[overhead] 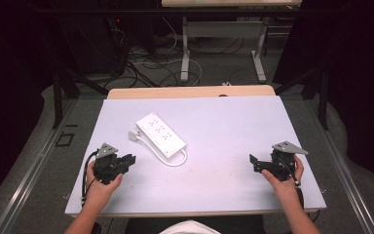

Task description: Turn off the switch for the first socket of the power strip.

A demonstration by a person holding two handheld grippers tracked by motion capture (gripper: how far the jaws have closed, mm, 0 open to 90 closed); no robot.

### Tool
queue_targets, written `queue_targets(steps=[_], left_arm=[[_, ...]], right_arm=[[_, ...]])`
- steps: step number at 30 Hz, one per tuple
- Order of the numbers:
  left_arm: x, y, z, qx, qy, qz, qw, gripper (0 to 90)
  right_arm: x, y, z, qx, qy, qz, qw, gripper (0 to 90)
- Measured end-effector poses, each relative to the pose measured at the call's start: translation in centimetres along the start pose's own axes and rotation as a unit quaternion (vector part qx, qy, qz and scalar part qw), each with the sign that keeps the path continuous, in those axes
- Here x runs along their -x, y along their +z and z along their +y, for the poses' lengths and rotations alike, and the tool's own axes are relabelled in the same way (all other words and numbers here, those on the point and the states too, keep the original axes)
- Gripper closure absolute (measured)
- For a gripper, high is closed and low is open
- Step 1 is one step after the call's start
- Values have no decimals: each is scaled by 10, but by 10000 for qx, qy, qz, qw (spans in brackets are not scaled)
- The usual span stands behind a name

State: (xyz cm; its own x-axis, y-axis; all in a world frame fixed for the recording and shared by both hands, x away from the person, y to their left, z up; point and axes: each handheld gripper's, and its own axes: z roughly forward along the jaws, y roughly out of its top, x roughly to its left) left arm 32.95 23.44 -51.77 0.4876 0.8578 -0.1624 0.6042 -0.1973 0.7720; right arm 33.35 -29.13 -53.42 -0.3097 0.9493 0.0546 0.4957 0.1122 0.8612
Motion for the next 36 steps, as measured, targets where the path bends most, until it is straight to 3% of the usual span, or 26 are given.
queue_targets(steps=[11, 12, 31, 32, 36], left_arm=[[-1, -3, 5, -46, -176, 33, 9998, 893], [0, -3, 5, -19, -279, 12, 9996, 898], [-3, -9, 28, -111, -226, -29, 9997, 900], [-3, -9, 30, -95, -227, -36, 9997, 900], [-2, -8, 36, -97, -247, -52, 9996, 900]], right_arm=[[-1, 0, 0, -27, 65, -3, 10000, 5], [-2, 0, 0, -32, 67, -7, 10000, 6], [-2, 2, -1, -66, 89, -34, 9999, 8], [-2, 1, -1, -184, 63, -16, 9998, 8], [-2, 3, -2, -40, 80, -40, 10000, 9]])
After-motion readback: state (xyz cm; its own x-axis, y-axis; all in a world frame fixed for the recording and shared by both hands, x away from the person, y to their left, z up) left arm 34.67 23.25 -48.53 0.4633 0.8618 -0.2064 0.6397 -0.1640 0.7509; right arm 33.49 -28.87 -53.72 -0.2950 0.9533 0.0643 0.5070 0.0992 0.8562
